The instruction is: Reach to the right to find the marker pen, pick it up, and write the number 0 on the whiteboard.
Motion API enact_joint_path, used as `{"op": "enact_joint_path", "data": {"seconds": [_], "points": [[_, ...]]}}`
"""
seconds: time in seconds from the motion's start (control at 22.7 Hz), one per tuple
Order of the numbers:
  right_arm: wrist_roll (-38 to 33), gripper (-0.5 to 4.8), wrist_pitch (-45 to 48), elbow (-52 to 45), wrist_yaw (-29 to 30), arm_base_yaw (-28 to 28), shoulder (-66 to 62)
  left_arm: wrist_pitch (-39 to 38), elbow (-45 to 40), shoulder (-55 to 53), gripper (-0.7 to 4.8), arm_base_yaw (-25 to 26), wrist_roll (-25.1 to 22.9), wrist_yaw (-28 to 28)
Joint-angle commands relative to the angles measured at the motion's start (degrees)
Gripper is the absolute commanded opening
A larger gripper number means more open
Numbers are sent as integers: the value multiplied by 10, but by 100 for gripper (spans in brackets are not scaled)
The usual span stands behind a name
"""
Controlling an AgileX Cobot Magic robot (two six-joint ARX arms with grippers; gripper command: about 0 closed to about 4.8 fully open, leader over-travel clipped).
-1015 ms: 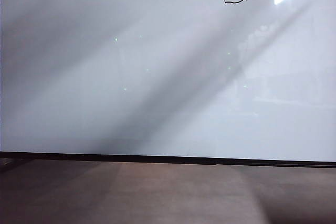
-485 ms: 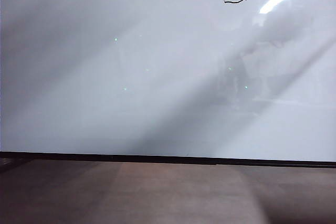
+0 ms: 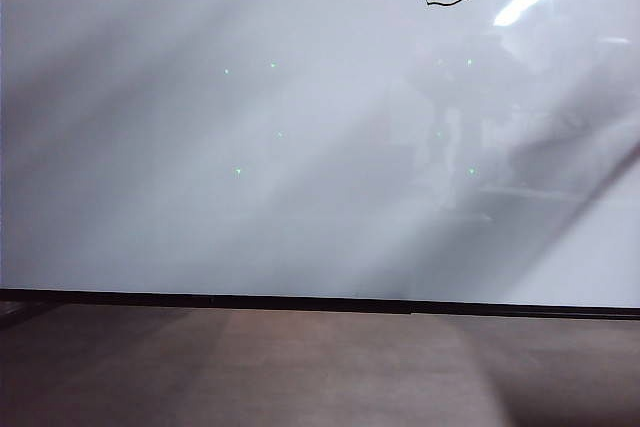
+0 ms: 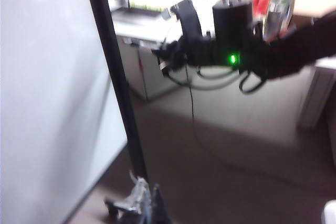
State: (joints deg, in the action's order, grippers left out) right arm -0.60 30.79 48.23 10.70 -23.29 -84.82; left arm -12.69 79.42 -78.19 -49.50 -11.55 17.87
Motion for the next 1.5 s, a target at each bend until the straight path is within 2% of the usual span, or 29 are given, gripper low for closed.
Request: {"op": "enact_joint_path", "data": {"seconds": [0.04, 0.18, 0.44, 0.62, 0.88, 1.32, 1.5], "points": [[7, -2, 65, 5, -4, -1, -45, 5, -2, -23, -6, -2, 0, 4], [6, -2, 146, 6, -3, -3, -109, 8, -7, -44, -6, -2, -5, 4], [9, -2, 179, 53, 20, -4, -205, 26, -7, -60, -6, -2, -5, 4], [11, -2, 179, 79, 31, 0, -236, 27, -7, -66, -6, -2, -5, 2], [65, -2, 169, 84, 45, 25, -249, 30, -7, -70, -6, -1, -5, 2], [71, -2, 162, 107, 29, 30, -302, 18, -10, -70, -6, -1, -5, 2], [71, -2, 119, 122, 28, 30, -308, 20, -10, -70, -6, -1, -5, 2]]}}
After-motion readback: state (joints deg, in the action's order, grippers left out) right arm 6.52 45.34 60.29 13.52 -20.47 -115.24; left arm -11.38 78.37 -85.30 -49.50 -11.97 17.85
